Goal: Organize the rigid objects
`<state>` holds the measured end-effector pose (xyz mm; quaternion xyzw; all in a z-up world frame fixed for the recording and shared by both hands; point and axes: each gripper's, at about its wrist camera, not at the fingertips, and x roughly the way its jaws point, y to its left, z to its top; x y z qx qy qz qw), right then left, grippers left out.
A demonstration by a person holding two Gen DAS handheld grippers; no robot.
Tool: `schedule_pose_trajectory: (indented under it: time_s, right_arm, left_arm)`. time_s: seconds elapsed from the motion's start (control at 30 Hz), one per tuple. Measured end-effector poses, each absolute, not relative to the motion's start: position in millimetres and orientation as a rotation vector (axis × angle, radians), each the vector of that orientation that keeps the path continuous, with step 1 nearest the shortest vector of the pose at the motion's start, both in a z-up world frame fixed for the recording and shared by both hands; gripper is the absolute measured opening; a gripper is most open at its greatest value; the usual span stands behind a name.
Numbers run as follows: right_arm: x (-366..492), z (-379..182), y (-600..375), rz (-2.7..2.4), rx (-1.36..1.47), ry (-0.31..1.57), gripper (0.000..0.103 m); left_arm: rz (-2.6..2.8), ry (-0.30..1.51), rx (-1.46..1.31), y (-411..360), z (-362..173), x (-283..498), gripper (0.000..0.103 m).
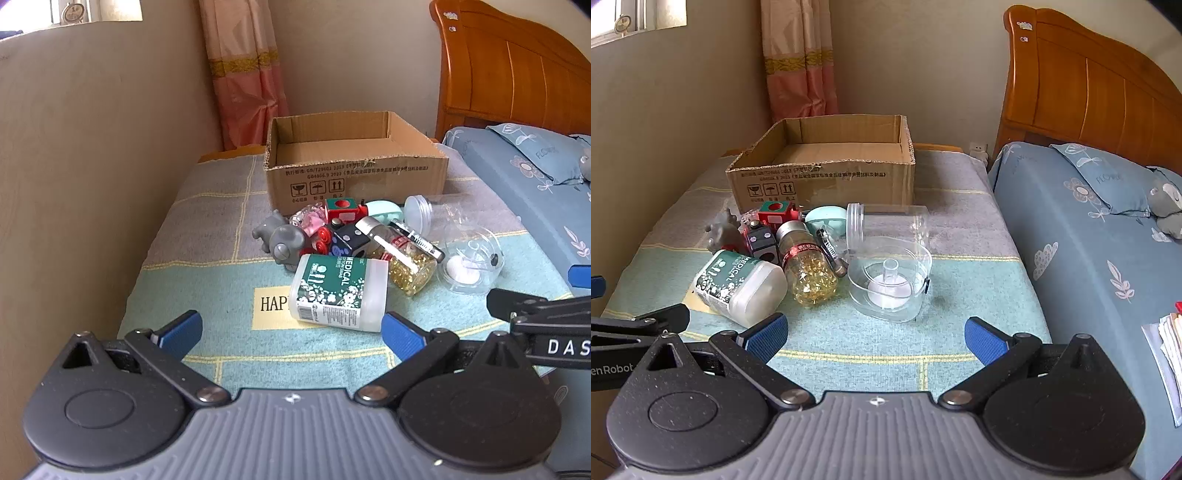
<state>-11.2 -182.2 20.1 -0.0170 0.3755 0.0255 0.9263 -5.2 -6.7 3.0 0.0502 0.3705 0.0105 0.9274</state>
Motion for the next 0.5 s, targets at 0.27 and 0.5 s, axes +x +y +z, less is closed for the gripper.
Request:
schedule_pose_trajectory:
  time_s: [0.27,0.5]
  right_arm:
    - [-11.9,21.8,-180.8,0.050,-0.036,0.767,0.103]
    - [-12.5,23.7,-180.6,0.050,-0.036,0.763,0.103]
  left_arm:
    - [0.021,0.760,0.089,0.3,2.9,-3.7,0.102]
    - [0.021,0.763,0.084,3.2,4.5,-2.9,0.102]
